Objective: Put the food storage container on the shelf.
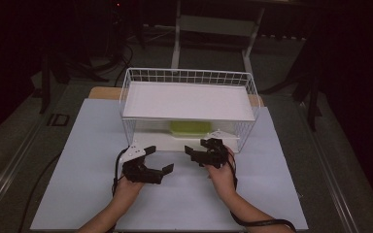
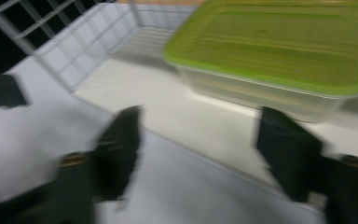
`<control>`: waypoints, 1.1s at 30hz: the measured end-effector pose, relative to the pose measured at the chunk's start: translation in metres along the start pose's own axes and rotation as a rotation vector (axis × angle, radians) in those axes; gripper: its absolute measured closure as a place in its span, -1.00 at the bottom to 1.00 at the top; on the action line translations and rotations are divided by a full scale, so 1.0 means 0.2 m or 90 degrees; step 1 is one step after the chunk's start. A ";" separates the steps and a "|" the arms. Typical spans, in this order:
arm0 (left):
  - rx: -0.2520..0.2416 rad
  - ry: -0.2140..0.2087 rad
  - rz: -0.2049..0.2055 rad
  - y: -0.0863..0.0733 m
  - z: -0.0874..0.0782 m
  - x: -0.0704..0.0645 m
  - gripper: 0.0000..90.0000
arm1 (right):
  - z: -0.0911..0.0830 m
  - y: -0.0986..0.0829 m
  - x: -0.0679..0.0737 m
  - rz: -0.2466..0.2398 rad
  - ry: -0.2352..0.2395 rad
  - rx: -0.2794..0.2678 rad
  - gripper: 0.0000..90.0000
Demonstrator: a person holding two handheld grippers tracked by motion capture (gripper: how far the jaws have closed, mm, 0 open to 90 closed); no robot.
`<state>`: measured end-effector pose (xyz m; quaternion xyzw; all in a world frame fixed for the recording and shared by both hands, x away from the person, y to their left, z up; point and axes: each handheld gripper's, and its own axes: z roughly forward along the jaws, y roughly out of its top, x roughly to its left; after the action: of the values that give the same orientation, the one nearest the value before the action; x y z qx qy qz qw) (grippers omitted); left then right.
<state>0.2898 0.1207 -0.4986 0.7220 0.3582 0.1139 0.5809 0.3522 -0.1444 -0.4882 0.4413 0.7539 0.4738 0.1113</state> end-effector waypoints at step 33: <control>0.001 -0.109 0.043 0.09 -0.14 -0.16 -0.99 | -0.48 -0.06 0.03 -0.048 0.114 -0.056 -0.57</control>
<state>0.2578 0.1204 -0.4653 0.7412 0.2823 0.0710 0.6049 0.2866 -0.2014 -0.4456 0.3635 0.7554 0.5392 0.0802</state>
